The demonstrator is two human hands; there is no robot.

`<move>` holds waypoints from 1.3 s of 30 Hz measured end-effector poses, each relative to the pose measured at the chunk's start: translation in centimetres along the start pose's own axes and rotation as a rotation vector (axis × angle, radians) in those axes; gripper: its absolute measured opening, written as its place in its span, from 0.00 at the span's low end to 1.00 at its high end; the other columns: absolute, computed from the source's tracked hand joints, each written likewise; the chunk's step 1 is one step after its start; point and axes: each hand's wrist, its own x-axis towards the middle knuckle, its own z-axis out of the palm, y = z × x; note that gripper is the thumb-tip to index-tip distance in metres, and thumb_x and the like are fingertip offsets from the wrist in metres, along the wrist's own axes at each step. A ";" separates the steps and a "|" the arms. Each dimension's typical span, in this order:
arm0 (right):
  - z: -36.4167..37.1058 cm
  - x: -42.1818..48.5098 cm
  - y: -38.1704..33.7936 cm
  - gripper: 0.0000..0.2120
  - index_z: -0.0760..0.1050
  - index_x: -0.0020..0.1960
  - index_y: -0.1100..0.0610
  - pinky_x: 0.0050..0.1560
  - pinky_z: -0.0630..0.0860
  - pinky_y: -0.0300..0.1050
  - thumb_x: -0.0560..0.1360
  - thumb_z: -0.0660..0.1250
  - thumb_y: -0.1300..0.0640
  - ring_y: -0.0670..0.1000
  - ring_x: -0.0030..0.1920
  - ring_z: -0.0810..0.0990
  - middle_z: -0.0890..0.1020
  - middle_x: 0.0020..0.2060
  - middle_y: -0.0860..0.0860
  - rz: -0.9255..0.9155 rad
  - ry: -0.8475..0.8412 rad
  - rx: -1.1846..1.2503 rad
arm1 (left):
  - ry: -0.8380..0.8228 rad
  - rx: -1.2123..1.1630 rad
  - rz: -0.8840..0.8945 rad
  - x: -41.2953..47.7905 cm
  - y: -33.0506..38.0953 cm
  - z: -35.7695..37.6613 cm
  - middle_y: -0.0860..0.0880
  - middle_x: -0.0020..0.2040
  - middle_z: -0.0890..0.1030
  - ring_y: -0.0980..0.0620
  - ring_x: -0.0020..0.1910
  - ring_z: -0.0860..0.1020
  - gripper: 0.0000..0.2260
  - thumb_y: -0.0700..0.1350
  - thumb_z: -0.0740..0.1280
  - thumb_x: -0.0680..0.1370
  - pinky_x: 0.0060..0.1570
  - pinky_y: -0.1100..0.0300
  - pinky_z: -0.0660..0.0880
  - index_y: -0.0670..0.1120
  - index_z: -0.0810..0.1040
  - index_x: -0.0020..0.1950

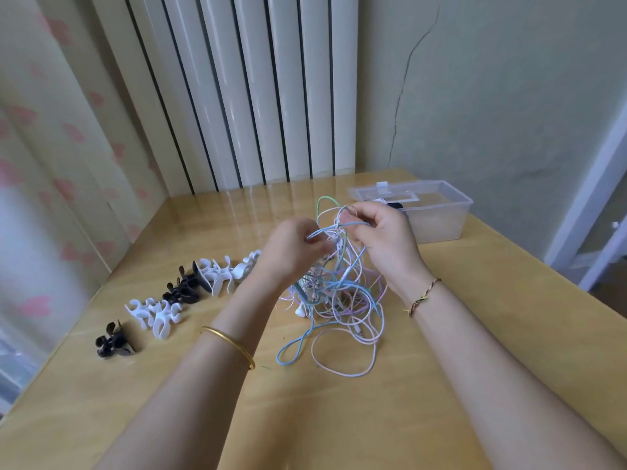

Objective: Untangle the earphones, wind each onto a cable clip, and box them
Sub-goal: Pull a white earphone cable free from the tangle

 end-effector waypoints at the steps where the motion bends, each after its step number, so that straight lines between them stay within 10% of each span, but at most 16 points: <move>1: -0.2 0.1 -0.1 0.12 0.77 0.37 0.50 0.40 0.70 0.31 0.74 0.68 0.65 0.37 0.32 0.74 0.78 0.29 0.39 -0.021 0.012 -0.011 | 0.008 0.009 -0.025 0.1 -0.1 -0.1 0.46 0.31 0.75 0.51 0.31 0.70 0.09 0.43 0.71 0.74 0.33 0.58 0.65 0.41 0.76 0.37; 7: 0.0 -0.4 -0.4 0.09 0.73 0.39 0.56 0.30 0.70 0.30 0.76 0.64 0.67 0.39 0.30 0.77 0.79 0.33 0.50 -0.017 0.002 0.004 | 0.065 -0.174 -0.244 0.5 0.2 -0.2 0.46 0.32 0.75 0.47 0.32 0.71 0.08 0.45 0.65 0.73 0.33 0.59 0.68 0.42 0.76 0.37; 18: 0.3 -0.2 0.1 0.11 0.70 0.40 0.57 0.23 0.63 0.35 0.78 0.59 0.69 0.46 0.30 0.80 0.80 0.34 0.52 0.285 0.020 0.397 | -0.003 -0.290 -0.101 -0.1 -1.0 0.5 0.51 0.32 0.72 0.54 0.33 0.69 0.06 0.35 0.66 0.72 0.34 0.61 0.65 0.45 0.77 0.38; 26: 0.4 0.1 0.3 0.09 0.72 0.40 0.57 0.21 0.65 0.33 0.78 0.62 0.66 0.45 0.25 0.78 0.81 0.31 0.51 0.340 0.007 0.242 | -0.032 -0.670 -0.187 -0.3 -0.8 0.5 0.54 0.33 0.80 0.56 0.35 0.76 0.05 0.40 0.68 0.72 0.40 0.61 0.70 0.48 0.79 0.37; 34: -0.5 -0.3 -0.6 0.06 0.77 0.38 0.55 0.28 0.64 0.28 0.73 0.70 0.62 0.40 0.25 0.70 0.74 0.24 0.41 0.116 0.034 -0.066 | 0.252 -0.336 -0.249 0.4 -2.0 -0.2 0.49 0.37 0.77 0.51 0.36 0.74 0.07 0.35 0.65 0.74 0.33 0.62 0.70 0.47 0.74 0.42; 39: -1.5 -0.8 -1.0 0.09 0.76 0.41 0.51 0.34 0.68 0.31 0.75 0.68 0.64 0.40 0.31 0.76 0.79 0.32 0.46 0.015 0.063 -0.134 | 0.212 0.178 -0.194 -0.6 0.1 -1.0 0.50 0.57 0.71 0.48 0.59 0.67 0.20 0.44 0.71 0.69 0.59 0.54 0.65 0.53 0.72 0.60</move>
